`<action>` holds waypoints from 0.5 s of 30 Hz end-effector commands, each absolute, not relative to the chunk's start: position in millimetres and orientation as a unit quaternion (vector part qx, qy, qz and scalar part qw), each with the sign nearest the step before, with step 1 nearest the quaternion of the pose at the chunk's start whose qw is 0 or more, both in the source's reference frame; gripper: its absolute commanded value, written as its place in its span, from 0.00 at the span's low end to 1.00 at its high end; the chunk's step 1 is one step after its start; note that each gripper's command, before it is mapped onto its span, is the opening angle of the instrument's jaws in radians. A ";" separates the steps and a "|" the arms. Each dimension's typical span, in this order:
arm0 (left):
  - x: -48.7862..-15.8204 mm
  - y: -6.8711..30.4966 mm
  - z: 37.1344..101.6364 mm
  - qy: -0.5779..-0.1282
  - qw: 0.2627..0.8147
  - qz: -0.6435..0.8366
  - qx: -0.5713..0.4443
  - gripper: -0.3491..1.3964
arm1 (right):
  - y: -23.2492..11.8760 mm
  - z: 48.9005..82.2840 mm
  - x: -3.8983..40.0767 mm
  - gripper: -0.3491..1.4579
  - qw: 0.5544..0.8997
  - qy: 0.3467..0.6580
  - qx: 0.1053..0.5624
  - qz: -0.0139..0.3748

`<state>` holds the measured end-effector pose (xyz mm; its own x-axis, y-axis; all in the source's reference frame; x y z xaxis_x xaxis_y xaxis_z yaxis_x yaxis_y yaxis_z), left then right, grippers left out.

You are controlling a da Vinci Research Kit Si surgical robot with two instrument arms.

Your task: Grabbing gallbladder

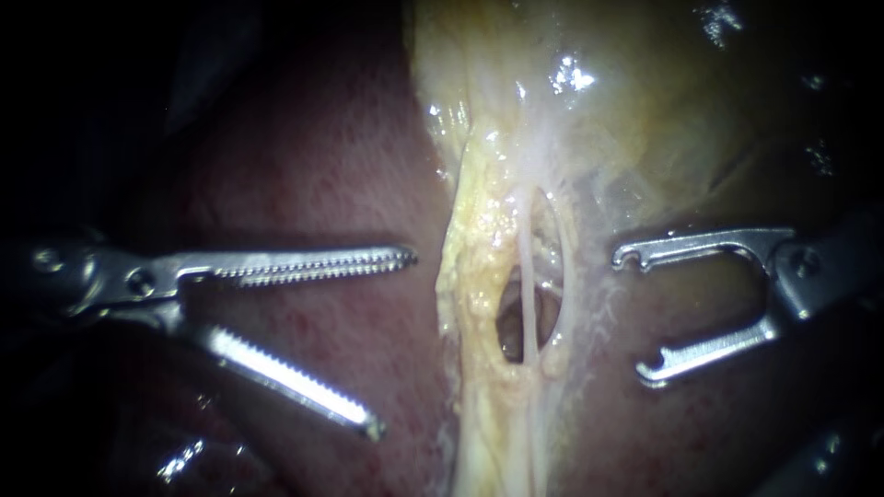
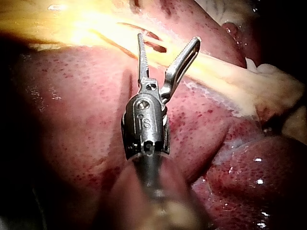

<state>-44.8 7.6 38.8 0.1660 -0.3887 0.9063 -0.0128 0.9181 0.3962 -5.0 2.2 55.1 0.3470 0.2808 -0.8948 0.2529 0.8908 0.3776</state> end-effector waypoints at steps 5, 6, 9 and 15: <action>-45.0 8.2 39.4 -0.627 0.750 -0.147 0.152 0.69 | 2.2 55.1 -5.1 0.49 0.787 0.571 0.234 0.009; -45.0 8.4 39.6 -0.625 0.750 -0.152 0.150 0.69 | 2.2 55.1 -5.1 0.49 0.787 0.571 0.234 0.009; -45.1 9.2 40.5 -0.619 0.751 -0.177 0.148 0.67 | 2.2 55.1 -5.1 0.49 0.787 0.571 0.234 0.009; -46.0 10.4 42.0 -0.596 0.755 -0.222 0.158 0.63 | 2.2 55.1 -5.2 0.49 0.787 0.571 0.234 0.008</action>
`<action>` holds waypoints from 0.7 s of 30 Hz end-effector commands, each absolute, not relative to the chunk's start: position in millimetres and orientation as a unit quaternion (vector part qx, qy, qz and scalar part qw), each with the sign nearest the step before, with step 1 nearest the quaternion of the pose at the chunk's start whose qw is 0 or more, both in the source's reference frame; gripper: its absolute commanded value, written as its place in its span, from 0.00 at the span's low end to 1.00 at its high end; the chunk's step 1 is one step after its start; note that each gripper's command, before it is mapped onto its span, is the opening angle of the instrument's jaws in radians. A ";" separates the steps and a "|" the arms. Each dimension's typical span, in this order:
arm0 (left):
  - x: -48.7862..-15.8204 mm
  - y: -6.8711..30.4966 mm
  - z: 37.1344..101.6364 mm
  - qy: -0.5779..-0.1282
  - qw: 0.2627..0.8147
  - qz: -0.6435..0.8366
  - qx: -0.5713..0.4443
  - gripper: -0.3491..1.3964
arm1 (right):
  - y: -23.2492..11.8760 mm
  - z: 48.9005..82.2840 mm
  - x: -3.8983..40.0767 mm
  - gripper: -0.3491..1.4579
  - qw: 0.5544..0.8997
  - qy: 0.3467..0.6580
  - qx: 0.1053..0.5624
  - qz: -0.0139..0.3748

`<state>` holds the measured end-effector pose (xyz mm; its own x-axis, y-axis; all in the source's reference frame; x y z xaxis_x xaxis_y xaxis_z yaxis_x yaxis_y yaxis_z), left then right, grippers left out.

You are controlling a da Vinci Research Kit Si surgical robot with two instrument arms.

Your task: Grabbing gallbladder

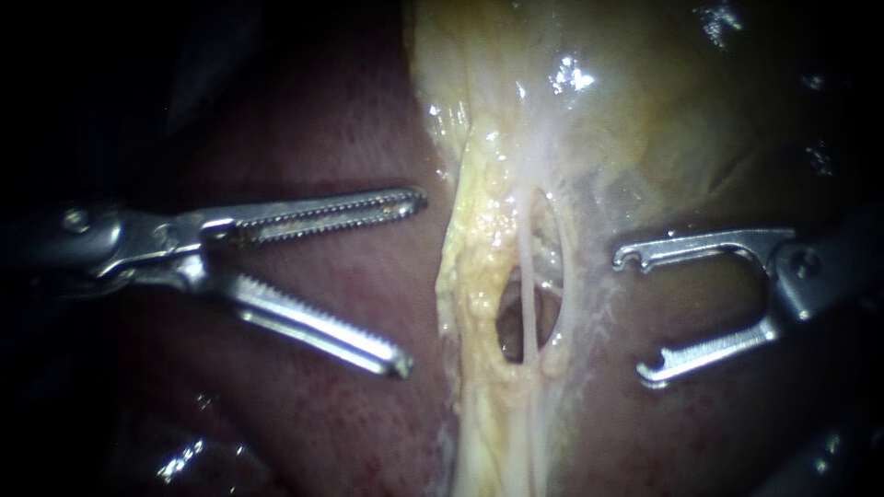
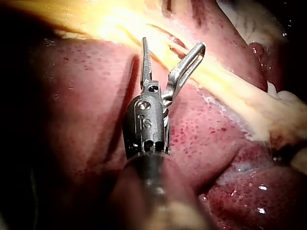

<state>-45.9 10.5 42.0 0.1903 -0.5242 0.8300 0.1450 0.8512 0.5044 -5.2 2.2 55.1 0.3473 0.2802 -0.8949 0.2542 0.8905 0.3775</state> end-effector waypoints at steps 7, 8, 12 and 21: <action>-47.0 10.6 42.8 -0.577 0.757 -0.254 0.172 0.60 | 2.2 55.1 -5.3 0.49 0.787 0.571 0.234 0.008; -47.1 10.6 43.0 -0.573 0.758 -0.258 0.174 0.59 | 2.2 55.1 -5.3 0.49 0.787 0.571 0.234 0.008; -47.3 10.0 43.7 -0.562 0.759 -0.273 0.184 0.55 | 2.2 55.1 -5.3 0.49 0.787 0.571 0.234 0.008; -47.8 9.6 45.9 -0.547 0.761 -0.293 0.193 0.48 | 2.2 55.1 -5.3 0.49 0.786 0.572 0.234 0.008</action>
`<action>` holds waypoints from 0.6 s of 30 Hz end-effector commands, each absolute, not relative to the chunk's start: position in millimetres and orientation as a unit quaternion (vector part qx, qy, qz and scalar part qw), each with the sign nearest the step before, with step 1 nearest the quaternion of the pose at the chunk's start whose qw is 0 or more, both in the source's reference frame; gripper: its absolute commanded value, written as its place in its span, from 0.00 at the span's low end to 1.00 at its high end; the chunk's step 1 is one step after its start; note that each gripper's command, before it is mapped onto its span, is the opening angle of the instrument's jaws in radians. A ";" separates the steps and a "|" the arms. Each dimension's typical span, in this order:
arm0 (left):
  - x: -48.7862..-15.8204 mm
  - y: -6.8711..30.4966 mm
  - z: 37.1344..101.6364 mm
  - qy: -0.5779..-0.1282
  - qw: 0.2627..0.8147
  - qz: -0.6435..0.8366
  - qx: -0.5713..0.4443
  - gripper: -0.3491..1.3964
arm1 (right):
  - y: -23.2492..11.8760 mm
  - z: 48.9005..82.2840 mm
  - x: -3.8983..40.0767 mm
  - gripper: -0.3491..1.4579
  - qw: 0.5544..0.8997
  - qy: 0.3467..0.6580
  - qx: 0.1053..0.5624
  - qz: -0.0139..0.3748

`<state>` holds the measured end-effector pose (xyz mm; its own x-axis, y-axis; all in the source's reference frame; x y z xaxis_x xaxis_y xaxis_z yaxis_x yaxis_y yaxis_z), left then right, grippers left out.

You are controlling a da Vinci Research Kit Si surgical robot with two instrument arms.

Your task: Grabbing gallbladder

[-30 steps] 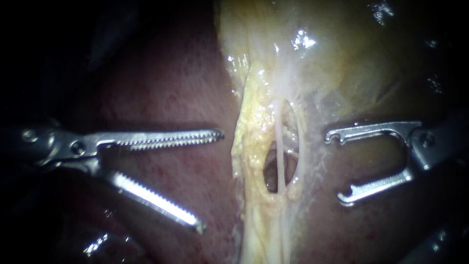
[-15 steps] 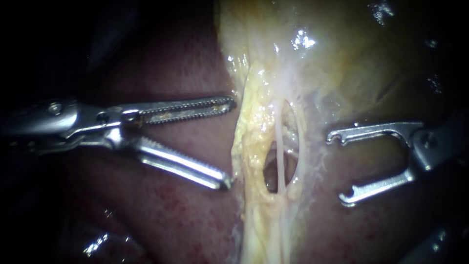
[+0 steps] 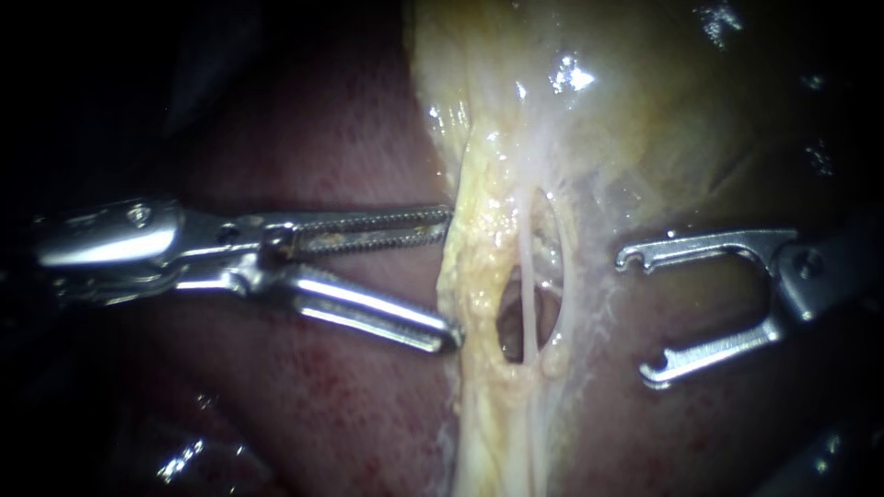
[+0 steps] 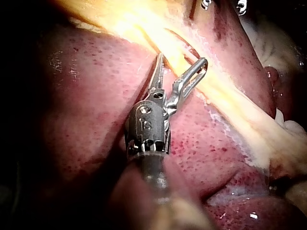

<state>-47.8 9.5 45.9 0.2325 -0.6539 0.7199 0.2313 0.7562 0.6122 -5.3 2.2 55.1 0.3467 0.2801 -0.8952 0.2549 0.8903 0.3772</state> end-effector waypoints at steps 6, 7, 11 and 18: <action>-48.1 10.1 46.4 -0.536 0.754 -0.323 0.199 0.31 | 2.2 55.1 -5.4 0.49 0.786 0.572 0.234 0.008; -48.1 10.2 46.5 -0.534 0.754 -0.327 0.199 0.29 | 2.2 55.1 -5.4 0.49 0.786 0.572 0.234 0.008; -47.9 10.5 46.9 -0.529 0.748 -0.344 0.205 0.13 | 2.2 55.1 -5.4 0.49 0.786 0.572 0.234 0.008; -47.3 10.7 46.7 -0.522 0.745 -0.360 0.210 0.00 | 2.2 55.1 -5.4 0.49 0.786 0.572 0.234 0.008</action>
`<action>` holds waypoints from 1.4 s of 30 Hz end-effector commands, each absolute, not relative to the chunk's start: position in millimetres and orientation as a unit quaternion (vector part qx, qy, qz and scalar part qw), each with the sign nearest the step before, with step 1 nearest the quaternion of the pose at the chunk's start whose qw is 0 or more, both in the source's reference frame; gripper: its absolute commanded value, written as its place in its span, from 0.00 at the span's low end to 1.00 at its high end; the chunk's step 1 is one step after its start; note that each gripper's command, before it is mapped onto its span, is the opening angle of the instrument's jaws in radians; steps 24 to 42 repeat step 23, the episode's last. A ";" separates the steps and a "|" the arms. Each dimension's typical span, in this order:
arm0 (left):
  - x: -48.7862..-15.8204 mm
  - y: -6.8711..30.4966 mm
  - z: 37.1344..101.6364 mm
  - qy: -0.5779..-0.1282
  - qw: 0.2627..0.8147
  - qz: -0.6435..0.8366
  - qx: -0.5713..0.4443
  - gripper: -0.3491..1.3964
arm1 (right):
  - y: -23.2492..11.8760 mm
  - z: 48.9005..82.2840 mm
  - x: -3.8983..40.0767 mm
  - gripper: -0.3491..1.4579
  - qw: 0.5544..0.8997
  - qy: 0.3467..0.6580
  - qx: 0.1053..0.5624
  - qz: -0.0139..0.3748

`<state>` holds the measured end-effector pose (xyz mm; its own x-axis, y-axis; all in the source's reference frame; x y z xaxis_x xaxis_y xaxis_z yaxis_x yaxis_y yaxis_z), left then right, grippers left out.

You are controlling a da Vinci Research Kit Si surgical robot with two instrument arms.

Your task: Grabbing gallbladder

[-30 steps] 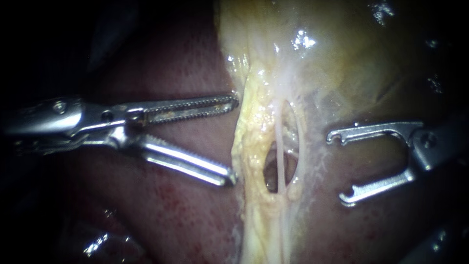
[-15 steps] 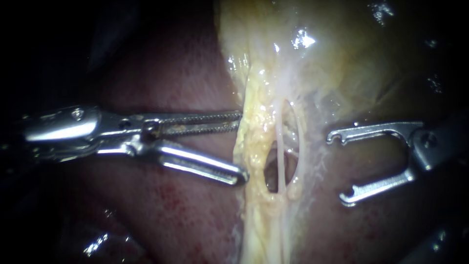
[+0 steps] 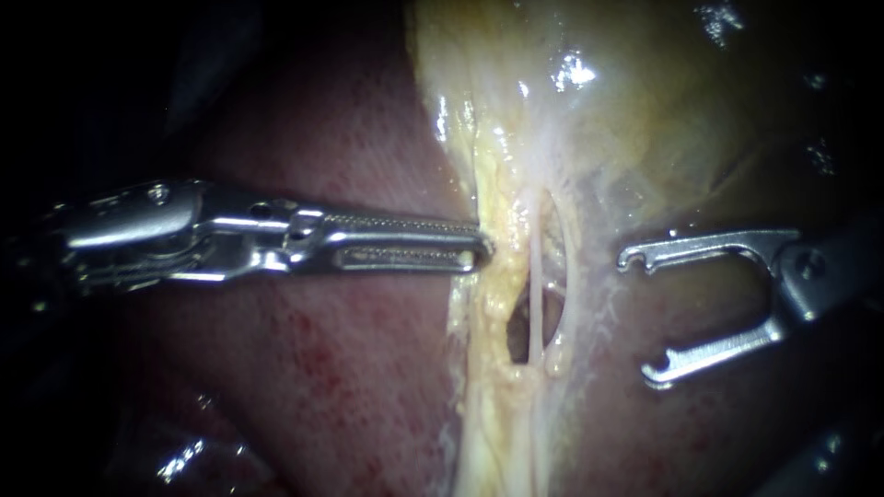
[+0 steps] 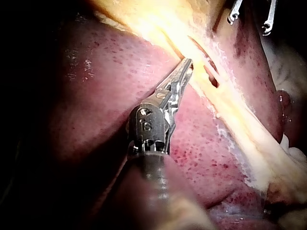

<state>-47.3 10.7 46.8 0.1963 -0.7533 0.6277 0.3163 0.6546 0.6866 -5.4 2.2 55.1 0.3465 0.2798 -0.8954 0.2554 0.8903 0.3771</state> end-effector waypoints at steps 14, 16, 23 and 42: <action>-46.9 10.5 46.6 -0.519 0.744 -0.364 0.209 0.00 | 2.2 55.1 -5.5 0.49 0.786 0.572 0.234 0.008; -46.8 10.5 46.6 -0.519 0.744 -0.364 0.209 0.00 | 2.2 55.1 -5.5 0.49 0.786 0.572 0.234 0.008; -46.8 10.5 46.6 -0.518 0.745 -0.365 0.208 0.00 | 2.2 55.1 -5.5 0.49 0.786 0.572 0.234 0.008; -46.8 10.5 46.6 -0.518 0.745 -0.365 0.208 0.00 | 2.2 55.1 -5.5 0.49 0.786 0.572 0.234 0.008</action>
